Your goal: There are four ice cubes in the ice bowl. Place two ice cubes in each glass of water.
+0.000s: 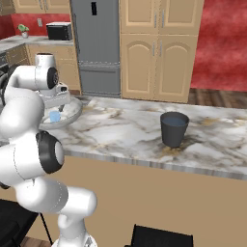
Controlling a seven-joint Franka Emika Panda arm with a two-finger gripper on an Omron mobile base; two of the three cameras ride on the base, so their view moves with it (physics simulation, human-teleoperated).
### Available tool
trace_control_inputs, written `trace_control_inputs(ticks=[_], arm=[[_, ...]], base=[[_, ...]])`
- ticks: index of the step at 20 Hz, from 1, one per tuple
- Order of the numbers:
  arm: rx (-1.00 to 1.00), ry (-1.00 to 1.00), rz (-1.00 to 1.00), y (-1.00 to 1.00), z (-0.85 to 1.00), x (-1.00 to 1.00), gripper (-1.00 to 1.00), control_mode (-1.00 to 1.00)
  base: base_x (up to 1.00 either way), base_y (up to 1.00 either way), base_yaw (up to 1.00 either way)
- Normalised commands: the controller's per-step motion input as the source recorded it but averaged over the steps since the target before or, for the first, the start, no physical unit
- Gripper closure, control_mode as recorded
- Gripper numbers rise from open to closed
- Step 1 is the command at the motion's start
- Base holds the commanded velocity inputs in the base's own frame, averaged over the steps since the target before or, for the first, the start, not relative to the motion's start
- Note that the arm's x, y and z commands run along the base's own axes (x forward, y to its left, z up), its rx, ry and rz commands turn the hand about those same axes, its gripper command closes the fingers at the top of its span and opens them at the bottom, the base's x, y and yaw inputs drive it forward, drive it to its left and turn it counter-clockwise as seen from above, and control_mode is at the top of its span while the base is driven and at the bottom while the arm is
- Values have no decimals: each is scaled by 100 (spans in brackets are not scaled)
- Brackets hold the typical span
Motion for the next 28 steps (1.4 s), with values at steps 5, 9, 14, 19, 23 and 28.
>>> trace_control_inputs(ticks=[5,9,14,19,23,28], arm=[[0,-10,-6,0,-4,-21,-100,-100],[0,-6,-11,-6,-18,3,-100,-100],[0,-8,-9,0,-14,31,-100,-100],[0,-11,-9,0,0,22,-100,-100],[0,-11,-7,0,0,-2,-100,-100],[0,-9,-2,0,-3,-22,-100,-100]], base=[[0,0,0],[0,0,0],[0,0,0],[0,0,0],[0,0,0],[0,0,0]])
